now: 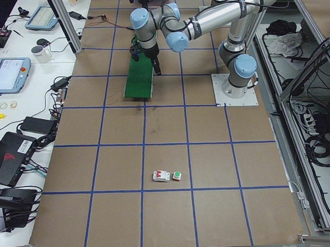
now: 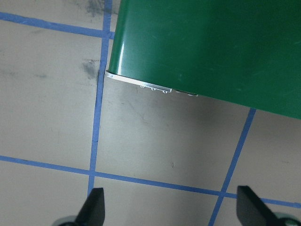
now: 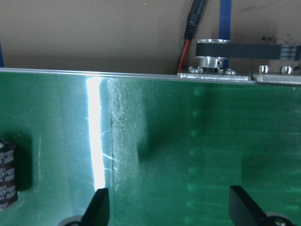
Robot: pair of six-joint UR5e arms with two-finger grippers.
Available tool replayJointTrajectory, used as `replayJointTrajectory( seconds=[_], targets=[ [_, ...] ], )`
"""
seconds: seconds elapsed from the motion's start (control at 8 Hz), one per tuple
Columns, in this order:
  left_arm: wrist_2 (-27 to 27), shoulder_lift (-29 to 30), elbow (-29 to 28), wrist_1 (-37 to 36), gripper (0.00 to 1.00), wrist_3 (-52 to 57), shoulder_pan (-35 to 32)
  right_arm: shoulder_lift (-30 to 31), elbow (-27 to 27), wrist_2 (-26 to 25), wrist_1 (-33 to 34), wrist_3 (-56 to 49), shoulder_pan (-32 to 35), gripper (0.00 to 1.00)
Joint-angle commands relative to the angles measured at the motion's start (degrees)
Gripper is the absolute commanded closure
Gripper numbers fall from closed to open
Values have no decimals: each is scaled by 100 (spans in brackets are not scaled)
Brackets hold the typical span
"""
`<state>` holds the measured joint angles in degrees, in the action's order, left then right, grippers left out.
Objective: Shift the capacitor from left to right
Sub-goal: 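Hold the left gripper still while the belt carries the capacitor toward the right gripper, then lower the right gripper onto the capacitor and close it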
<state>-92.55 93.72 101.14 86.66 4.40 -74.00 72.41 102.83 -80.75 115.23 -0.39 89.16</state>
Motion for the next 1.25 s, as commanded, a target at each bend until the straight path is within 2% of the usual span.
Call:
replayJointTrajectory(
  seconds=[0.0, 0.38, 0.88, 1.12],
  targets=[
    [8, -3, 2, 8, 0, 9, 0, 27, 0, -2, 0, 274, 66, 10],
    [8, 14, 2, 0, 0, 9, 9, 19, -35, 15, 87, 933, 505, 10],
    [8, 6, 2, -18, 0, 9, 18, -60, -44, -82, 219, 927, 515, 13],
    [8, 6, 2, -44, 0, 17, 26, -252, -96, -675, 219, 936, 515, 13]
  ],
)
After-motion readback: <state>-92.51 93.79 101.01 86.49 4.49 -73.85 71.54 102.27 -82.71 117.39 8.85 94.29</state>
